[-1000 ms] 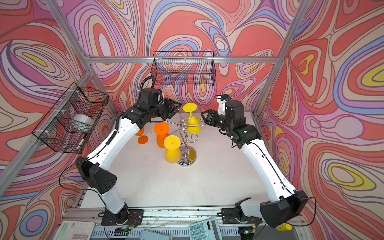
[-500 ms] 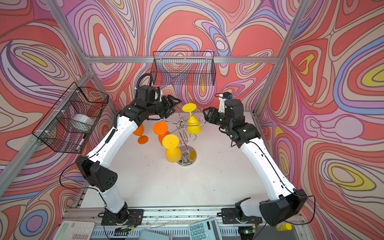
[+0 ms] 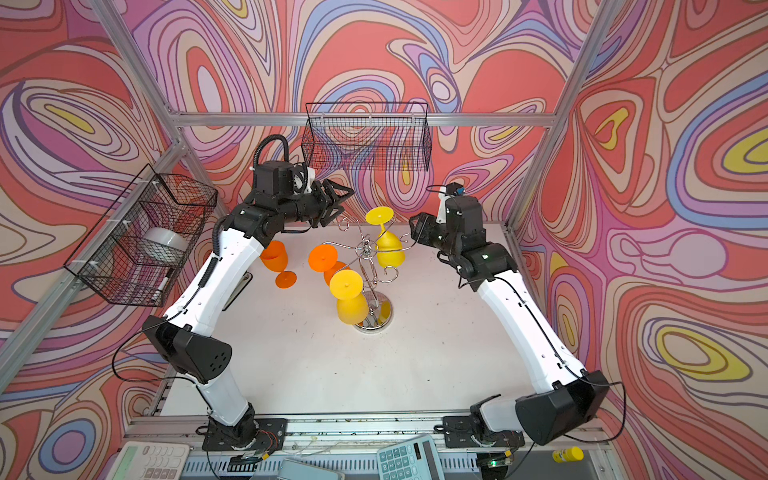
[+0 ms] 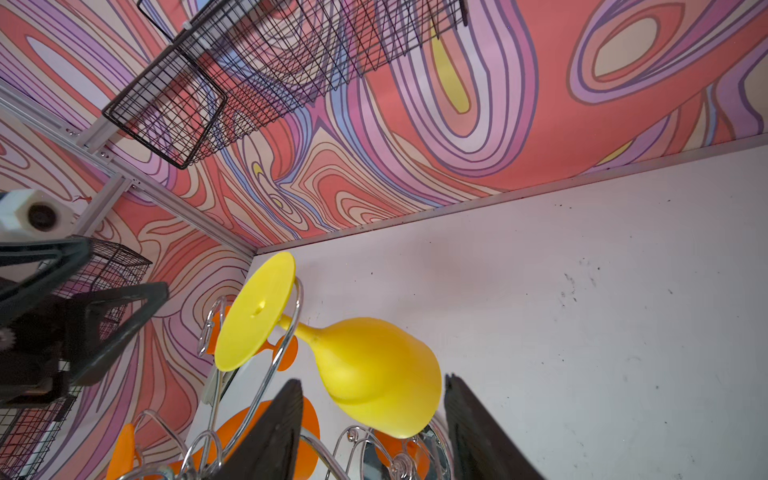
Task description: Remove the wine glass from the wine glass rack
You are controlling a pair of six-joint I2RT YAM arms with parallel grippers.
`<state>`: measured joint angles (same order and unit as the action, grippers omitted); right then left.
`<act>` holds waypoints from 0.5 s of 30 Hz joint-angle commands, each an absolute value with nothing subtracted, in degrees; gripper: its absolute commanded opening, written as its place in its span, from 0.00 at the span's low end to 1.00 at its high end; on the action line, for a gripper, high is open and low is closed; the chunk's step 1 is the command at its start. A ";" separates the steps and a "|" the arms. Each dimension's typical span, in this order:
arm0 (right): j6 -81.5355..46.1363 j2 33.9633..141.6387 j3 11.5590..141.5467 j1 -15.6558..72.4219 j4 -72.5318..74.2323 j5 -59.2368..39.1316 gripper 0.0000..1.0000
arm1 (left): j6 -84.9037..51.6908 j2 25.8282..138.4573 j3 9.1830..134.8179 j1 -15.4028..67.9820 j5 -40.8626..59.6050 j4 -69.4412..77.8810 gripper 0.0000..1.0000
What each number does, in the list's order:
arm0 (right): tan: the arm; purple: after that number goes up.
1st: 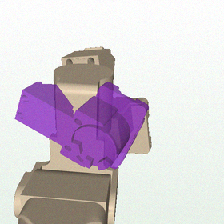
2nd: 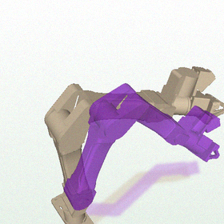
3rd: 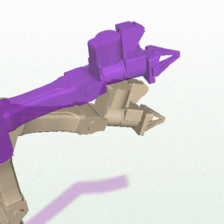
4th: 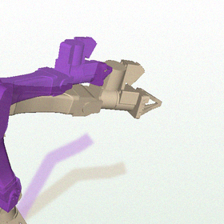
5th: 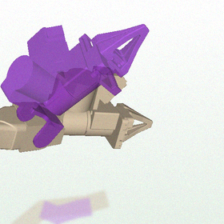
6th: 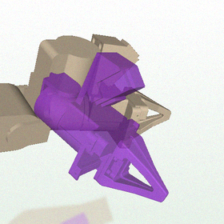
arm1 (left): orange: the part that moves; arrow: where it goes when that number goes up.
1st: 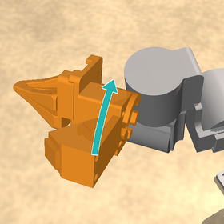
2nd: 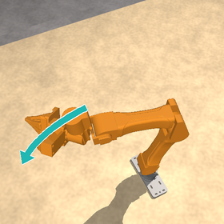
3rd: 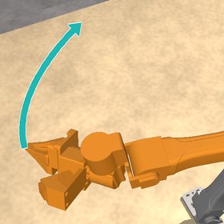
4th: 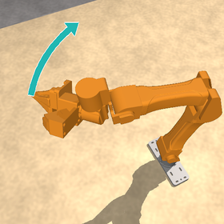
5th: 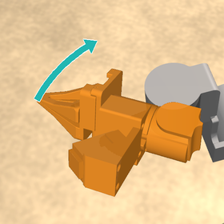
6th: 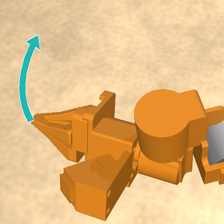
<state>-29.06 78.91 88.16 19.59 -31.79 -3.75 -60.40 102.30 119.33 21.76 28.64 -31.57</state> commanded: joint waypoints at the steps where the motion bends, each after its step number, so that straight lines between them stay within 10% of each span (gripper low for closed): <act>1: -28.25 79.75 90.03 19.86 -32.18 -3.07 0.57 | -57.46 104.17 124.64 21.62 31.29 -33.80 0.62; 15: -27.69 82.60 98.55 19.84 -36.01 -5.57 0.57 | -47.53 116.80 143.75 20.04 36.74 -48.95 0.56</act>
